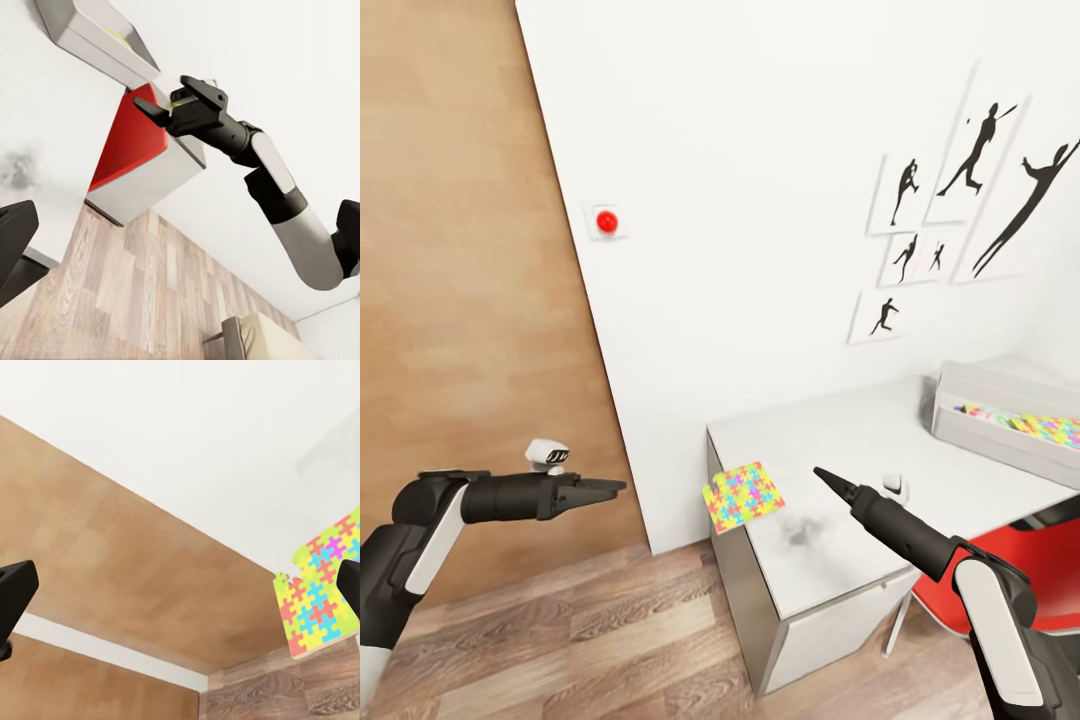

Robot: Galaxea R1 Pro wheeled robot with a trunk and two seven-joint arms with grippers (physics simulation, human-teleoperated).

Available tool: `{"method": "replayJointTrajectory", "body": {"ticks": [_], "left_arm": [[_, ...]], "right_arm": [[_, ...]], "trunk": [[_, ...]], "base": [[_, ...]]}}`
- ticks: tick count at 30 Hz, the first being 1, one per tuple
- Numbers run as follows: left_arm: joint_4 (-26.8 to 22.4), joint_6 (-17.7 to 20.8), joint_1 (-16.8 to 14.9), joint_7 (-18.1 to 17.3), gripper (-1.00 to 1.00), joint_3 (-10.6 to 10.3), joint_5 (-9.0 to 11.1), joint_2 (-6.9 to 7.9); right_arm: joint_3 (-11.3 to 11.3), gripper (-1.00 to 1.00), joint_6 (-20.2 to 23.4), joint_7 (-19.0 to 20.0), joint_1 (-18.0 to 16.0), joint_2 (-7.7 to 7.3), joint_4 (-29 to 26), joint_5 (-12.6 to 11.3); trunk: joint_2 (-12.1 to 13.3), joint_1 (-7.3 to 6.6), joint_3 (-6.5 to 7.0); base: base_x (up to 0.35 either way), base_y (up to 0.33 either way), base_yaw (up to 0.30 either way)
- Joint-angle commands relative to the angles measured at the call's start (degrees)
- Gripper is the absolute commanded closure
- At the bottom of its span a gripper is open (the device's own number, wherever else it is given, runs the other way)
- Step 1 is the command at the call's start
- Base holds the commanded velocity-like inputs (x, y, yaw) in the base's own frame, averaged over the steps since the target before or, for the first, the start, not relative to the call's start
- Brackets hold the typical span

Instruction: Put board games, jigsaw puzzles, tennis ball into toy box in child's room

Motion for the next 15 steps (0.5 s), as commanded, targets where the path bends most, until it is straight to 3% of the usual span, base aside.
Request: {"method": "replayJointTrajectory", "body": {"ticks": [1, 15], "left_arm": [[0.3, 0.6, -0.1, -0.1, -1.0, -0.1, 0.2, 0.05], [1.9, 0.6, -0.1, 0.0, -1.0, -0.1, -1.2, -0.04]], "right_arm": [[-0.1, -1.0, 0.3, 0.2, -0.1, 0.01, 0.0, 0.0], [-0.2, -1.0, 0.2, 2.2, 0.0, -0.08, 0.1, 0.0]], "trunk": [[-0.1, 0.04, -0.02], [-0.1, 0.04, 1.3]], "base": [[0.0, 0.0, 0.0], [0.0, 0.0, 0.0]]}}
